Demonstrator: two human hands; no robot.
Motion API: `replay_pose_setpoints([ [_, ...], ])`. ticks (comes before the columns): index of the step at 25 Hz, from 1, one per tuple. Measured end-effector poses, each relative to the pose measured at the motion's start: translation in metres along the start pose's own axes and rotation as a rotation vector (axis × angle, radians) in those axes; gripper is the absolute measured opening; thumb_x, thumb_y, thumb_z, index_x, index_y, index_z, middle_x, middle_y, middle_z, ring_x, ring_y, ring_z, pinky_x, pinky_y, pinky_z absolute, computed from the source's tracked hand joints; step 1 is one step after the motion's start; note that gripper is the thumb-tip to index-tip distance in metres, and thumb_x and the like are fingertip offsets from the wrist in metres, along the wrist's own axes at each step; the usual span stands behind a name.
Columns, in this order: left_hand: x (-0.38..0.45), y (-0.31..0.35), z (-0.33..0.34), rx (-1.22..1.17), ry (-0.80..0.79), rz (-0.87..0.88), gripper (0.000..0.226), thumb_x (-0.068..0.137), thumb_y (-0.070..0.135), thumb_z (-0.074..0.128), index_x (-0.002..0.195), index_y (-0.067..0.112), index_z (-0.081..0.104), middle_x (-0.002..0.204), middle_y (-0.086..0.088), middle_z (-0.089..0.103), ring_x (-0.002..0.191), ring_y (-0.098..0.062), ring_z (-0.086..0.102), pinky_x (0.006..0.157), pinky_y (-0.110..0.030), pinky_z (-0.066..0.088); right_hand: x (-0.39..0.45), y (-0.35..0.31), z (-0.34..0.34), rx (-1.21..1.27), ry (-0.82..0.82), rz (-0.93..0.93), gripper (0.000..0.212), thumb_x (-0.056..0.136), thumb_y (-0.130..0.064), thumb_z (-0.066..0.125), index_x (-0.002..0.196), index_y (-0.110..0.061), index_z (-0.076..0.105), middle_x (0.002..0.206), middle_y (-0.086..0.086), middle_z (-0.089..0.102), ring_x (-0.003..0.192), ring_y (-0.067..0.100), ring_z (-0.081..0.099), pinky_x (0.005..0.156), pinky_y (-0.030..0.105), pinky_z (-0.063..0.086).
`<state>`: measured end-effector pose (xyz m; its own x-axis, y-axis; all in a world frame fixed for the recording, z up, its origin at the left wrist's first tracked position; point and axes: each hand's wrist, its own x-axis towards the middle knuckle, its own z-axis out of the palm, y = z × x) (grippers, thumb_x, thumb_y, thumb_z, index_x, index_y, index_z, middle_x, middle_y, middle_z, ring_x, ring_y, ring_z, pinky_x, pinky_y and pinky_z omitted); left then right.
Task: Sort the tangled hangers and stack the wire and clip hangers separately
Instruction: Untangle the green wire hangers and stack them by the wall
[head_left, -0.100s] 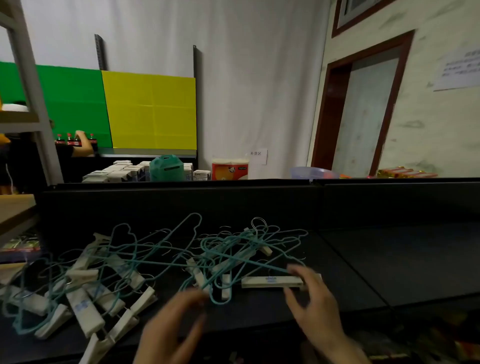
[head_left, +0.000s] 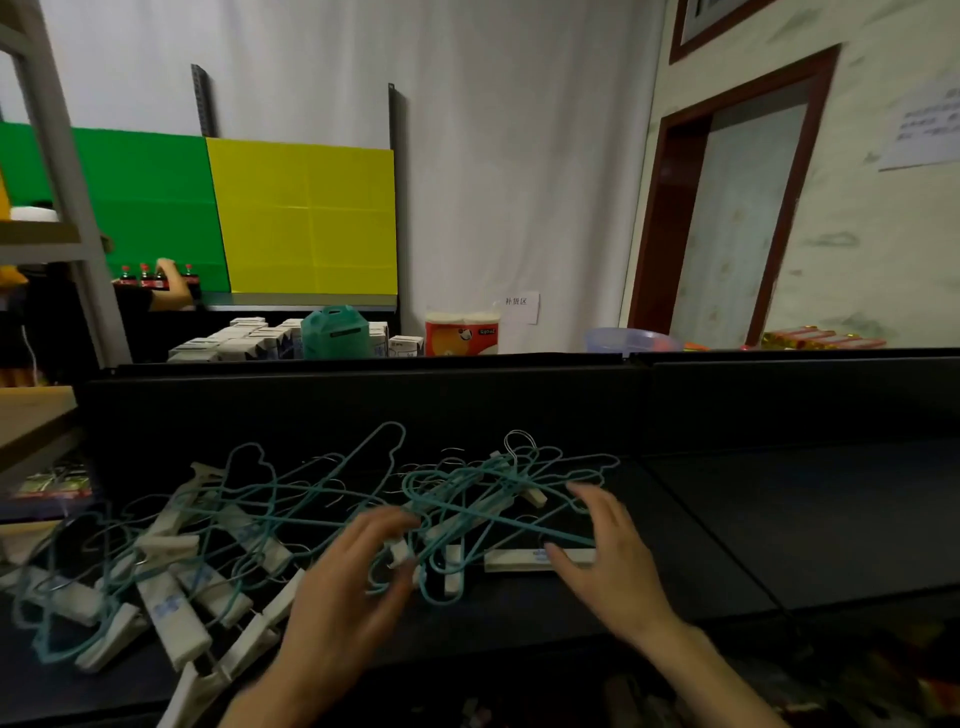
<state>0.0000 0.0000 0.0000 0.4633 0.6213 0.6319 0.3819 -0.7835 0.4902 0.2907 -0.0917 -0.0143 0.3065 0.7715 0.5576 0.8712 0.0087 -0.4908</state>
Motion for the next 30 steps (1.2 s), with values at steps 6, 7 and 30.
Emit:
replay_pose_setpoints([
  [6, 0.104, -0.042, 0.021, 0.400, -0.336, -0.043, 0.088, 0.084, 0.060, 0.068, 0.155, 0.028, 0.025, 0.160, 0.007, 0.026, 0.138, -0.018, 0.043, 0.104, -0.033, 0.047, 0.081, 0.021, 0.011, -0.199, -0.433, 0.118, 0.105, 0.078, -0.058, 0.076, 0.158, -0.022, 0.020, 0.161, 0.001, 0.031, 0.146, 0.020, 0.033, 0.116, 0.038, 0.034],
  [7, 0.107, -0.050, 0.024, 0.387, -0.406, -0.064, 0.095, 0.082, 0.061, 0.069, 0.157, 0.027, 0.020, 0.161, 0.005, 0.026, 0.139, -0.019, 0.043, 0.106, -0.034, 0.046, 0.084, 0.023, 0.011, -0.188, -0.469, 0.119, 0.102, 0.078, -0.057, 0.077, 0.157, -0.023, 0.024, 0.158, 0.000, 0.037, 0.143, 0.019, 0.039, 0.113, 0.037, 0.038],
  [30, 0.143, -0.096, 0.040, 0.388, -0.484, -0.055, 0.093, 0.068, 0.088, 0.054, 0.138, 0.027, 0.050, 0.132, 0.002, 0.059, 0.118, -0.019, 0.059, 0.099, -0.041, 0.050, 0.111, 0.033, -0.009, 0.011, -0.241, 0.283, 0.091, 0.071, -0.042, 0.088, 0.148, -0.019, 0.044, 0.121, -0.005, 0.058, 0.105, 0.012, 0.058, 0.091, 0.034, 0.053],
])
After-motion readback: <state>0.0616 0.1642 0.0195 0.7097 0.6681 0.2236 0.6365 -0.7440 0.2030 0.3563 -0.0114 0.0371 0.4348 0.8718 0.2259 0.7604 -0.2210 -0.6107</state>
